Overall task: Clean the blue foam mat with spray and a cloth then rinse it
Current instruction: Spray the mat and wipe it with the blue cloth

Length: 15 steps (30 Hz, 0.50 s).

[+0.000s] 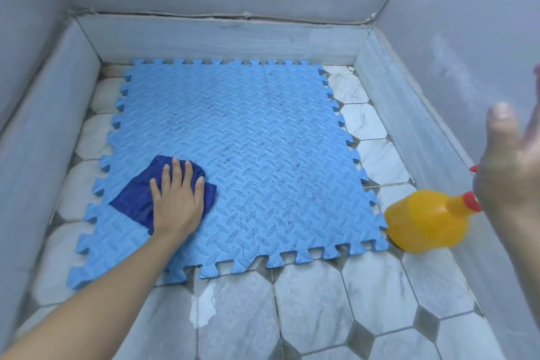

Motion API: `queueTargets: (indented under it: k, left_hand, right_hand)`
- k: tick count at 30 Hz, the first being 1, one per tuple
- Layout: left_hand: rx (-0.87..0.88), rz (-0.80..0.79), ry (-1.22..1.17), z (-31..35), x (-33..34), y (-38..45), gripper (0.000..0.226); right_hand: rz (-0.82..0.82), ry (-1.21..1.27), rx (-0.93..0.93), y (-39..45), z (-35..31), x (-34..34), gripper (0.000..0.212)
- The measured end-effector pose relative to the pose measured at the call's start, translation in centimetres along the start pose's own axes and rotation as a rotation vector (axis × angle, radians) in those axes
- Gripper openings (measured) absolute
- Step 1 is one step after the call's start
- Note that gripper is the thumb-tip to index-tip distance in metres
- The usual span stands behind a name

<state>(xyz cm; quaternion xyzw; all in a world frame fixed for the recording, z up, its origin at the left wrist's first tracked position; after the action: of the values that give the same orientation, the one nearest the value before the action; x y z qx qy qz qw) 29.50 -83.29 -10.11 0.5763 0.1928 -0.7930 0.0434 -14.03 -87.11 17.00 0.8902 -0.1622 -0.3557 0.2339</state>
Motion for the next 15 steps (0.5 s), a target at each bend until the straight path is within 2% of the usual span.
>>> queueTargets:
  k: [4, 7, 9, 12, 15]
  left_hand:
    - [0.017, -0.026, -0.031, 0.1, -0.1, 0.1, 0.074]
    - [0.057, -0.136, 0.018, 0.0, 0.3, 0.0, 0.107]
    - [0.096, -0.213, 0.047, -0.3, 0.4, 0.0, 0.118]
    - [0.135, -0.272, 0.116, -0.8, 0.2, 0.0, 0.108]
    - [0.116, -0.216, 0.136, -0.5, 0.0, -0.2, 0.094]
  right_hand:
    - [-0.296, -0.102, -0.228, 1.2, -5.5, 8.2, 0.064]
    - [-0.523, -0.081, -0.212, 1.4, -6.4, 15.5, 0.071]
    - [-0.630, -0.067, -0.147, 0.6, -6.3, 19.0, 0.076]
    - [-0.775, -0.084, -0.043, -1.9, -5.4, 22.7, 0.078]
    - [-0.884, -0.165, 0.031, -4.4, -3.6, 24.8, 0.077]
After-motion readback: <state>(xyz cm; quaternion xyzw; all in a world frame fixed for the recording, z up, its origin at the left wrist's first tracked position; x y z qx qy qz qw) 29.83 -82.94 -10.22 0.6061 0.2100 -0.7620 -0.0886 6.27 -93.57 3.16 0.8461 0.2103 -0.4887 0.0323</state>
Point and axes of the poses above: each hand's wrist, its own y-axis towards the middle knuckle, its own x-axis out of the palm, z = x × y, the point moved 7 cm from there along y, towards the middle knuckle, and after that the axes turned 12 degrees about -z, right-handed, at the moved point
